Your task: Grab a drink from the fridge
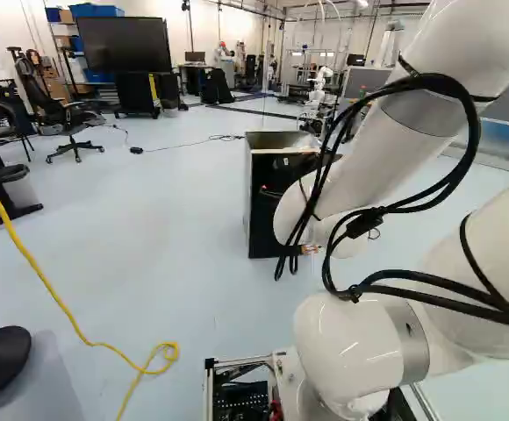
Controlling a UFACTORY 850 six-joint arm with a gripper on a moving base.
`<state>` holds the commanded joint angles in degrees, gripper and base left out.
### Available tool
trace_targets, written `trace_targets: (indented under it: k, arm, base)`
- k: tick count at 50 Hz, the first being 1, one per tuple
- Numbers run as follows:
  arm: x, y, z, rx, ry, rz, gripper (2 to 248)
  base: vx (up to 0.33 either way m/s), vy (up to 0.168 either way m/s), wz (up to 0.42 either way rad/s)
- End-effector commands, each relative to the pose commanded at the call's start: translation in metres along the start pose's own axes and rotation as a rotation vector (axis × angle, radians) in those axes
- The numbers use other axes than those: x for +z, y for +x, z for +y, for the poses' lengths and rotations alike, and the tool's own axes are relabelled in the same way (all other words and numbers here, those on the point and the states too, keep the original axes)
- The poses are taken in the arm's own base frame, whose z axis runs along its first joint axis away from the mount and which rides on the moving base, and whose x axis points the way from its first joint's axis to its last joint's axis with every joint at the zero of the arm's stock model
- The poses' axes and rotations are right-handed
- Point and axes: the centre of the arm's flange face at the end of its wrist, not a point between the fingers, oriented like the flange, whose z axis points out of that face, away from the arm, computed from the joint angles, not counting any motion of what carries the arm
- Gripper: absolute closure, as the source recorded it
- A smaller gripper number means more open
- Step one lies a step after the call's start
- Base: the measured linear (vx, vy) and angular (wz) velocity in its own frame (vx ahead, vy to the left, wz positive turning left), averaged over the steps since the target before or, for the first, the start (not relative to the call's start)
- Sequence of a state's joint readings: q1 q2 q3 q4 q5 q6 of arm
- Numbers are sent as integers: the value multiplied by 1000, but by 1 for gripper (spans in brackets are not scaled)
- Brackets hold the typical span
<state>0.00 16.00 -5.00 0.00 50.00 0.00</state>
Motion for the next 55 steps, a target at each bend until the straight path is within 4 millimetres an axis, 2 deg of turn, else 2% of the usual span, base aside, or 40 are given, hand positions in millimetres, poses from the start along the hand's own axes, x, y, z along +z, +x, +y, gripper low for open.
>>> trace_targets:
  k: [55]
  arm:
    - [0, 0, 0, 0, 0, 0, 3]
  base:
    - [78, 0, -10]
